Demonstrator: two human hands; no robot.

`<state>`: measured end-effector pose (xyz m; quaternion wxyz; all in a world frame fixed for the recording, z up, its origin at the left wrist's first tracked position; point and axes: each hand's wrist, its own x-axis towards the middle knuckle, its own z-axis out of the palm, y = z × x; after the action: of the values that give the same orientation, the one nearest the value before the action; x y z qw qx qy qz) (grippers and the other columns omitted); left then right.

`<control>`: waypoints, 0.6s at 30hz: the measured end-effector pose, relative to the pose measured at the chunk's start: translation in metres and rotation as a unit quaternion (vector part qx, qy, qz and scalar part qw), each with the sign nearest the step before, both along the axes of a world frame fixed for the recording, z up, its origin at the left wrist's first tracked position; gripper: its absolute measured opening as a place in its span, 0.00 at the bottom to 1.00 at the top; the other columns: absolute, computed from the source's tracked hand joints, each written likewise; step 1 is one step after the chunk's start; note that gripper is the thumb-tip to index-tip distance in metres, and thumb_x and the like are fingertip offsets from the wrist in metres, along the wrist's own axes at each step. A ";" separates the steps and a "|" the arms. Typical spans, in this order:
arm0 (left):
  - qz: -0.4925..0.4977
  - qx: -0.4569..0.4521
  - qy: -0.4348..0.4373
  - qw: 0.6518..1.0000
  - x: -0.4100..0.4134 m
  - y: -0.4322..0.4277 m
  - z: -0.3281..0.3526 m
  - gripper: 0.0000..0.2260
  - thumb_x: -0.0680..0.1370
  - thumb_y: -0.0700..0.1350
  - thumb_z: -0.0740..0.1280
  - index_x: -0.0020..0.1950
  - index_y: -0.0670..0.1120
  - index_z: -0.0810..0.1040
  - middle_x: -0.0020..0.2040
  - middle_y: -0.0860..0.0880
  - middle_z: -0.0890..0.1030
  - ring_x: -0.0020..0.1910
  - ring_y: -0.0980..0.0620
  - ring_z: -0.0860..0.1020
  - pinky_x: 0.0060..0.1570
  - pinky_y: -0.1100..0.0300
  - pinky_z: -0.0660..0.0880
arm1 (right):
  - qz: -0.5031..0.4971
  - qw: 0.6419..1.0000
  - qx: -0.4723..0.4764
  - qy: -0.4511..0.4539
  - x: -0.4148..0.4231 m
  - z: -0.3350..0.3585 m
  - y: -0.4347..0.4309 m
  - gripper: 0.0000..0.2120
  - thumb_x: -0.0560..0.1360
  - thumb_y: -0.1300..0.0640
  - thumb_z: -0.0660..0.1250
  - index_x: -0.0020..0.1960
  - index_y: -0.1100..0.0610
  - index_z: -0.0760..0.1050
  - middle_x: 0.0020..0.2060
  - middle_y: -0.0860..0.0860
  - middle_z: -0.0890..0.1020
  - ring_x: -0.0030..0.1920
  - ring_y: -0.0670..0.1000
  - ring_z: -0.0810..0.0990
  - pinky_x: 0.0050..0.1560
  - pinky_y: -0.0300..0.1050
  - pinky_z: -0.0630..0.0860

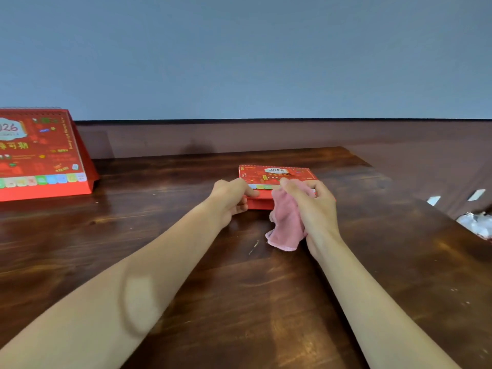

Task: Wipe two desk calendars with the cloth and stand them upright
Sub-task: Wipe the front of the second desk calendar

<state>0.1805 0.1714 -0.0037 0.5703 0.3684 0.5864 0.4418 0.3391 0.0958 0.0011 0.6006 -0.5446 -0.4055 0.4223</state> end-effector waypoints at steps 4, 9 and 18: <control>-0.025 0.013 0.009 1.000 -0.034 -0.024 -0.003 0.13 0.75 0.32 0.74 0.59 0.41 0.83 0.40 0.47 0.79 0.29 0.56 0.71 0.28 0.63 0.75 | 0.012 1.000 0.028 0.008 -0.001 0.000 -0.001 0.15 0.69 0.58 0.79 0.50 0.58 0.76 0.38 0.55 0.84 0.36 0.59 0.84 0.37 0.54 0.81; -0.028 0.067 0.021 0.997 -0.077 -0.049 -0.006 0.16 0.78 0.35 0.74 0.63 0.47 0.78 0.54 0.46 0.85 0.36 0.53 0.78 0.40 0.57 0.83 | 0.000 0.997 0.045 -0.069 -0.015 0.001 -0.008 0.09 0.76 0.55 0.73 0.44 0.55 0.74 0.36 0.48 0.80 0.34 0.44 0.79 0.32 0.39 0.72; -0.022 0.126 0.033 0.991 -0.137 -0.078 -0.008 0.16 0.79 0.32 0.71 0.63 0.46 0.74 0.60 0.44 0.85 0.53 0.43 0.88 0.47 0.54 0.86 | 0.008 0.962 0.121 -0.246 -0.058 0.008 -0.023 0.14 0.83 0.58 0.64 0.40 0.52 0.64 0.35 0.44 0.78 0.33 0.41 0.77 0.25 0.34 0.71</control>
<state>0.0435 0.0930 -0.0115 0.5091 0.4643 0.5360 0.4877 0.2812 0.0731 0.0086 0.5404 -0.5517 -0.5932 0.2275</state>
